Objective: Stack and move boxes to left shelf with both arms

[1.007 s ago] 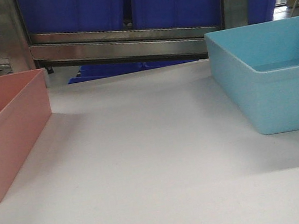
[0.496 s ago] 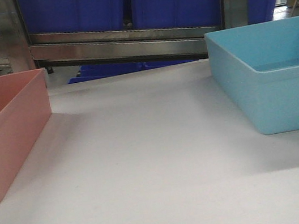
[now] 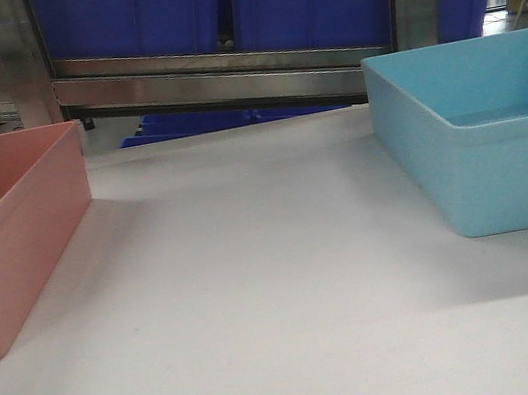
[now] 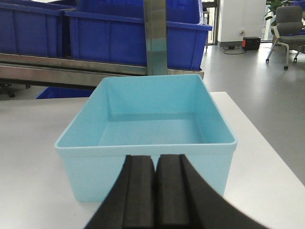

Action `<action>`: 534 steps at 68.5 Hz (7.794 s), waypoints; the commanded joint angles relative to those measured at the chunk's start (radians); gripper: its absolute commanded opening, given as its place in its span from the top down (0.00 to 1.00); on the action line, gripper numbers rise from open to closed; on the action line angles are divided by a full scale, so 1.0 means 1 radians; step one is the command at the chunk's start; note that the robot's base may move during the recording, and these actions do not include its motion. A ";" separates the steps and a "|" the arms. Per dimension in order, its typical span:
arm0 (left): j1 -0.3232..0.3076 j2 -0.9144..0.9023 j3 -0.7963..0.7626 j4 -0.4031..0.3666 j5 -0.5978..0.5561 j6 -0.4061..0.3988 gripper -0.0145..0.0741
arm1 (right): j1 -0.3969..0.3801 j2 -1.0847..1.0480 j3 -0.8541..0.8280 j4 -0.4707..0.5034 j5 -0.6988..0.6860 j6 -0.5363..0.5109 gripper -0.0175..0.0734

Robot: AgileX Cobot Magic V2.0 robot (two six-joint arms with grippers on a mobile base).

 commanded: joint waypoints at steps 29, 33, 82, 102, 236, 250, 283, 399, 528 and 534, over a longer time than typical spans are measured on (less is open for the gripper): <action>-0.065 -0.242 -0.031 -0.030 0.081 -0.235 0.85 | 0.001 -0.004 -0.005 -0.006 -0.114 -0.012 0.75; -0.084 -0.273 -0.031 -0.067 0.101 -0.262 0.85 | 0.001 -0.004 -0.005 -0.006 -0.114 -0.012 0.75; -0.637 -0.316 0.160 -0.037 -0.147 -0.747 0.85 | 0.001 -0.004 -0.005 -0.006 -0.114 -0.012 0.75; -0.659 -0.306 0.266 0.007 -0.227 -0.808 0.85 | 0.001 -0.004 -0.005 -0.006 -0.114 -0.012 0.75; -0.657 -1.318 0.994 0.116 -0.539 -0.434 0.85 | 0.001 0.287 -0.355 0.020 0.119 0.032 0.74; -0.657 -1.334 1.017 0.124 -0.551 -0.434 0.85 | 0.001 0.633 -0.628 0.023 0.133 0.033 0.52; -0.657 -1.334 1.017 0.126 -0.552 -0.434 0.85 | -0.079 1.383 -1.399 0.013 0.732 -0.006 0.19; -0.657 -1.334 1.017 0.095 -0.528 -0.434 0.85 | -0.258 1.807 -1.740 0.198 0.755 -0.386 0.75; -0.657 -1.334 1.017 0.090 -0.534 -0.434 0.85 | 0.496 1.846 -1.738 0.067 0.732 0.479 0.75; -0.657 -1.334 1.017 0.090 -0.534 -0.434 0.85 | 0.496 1.849 -1.738 0.067 0.733 0.430 0.75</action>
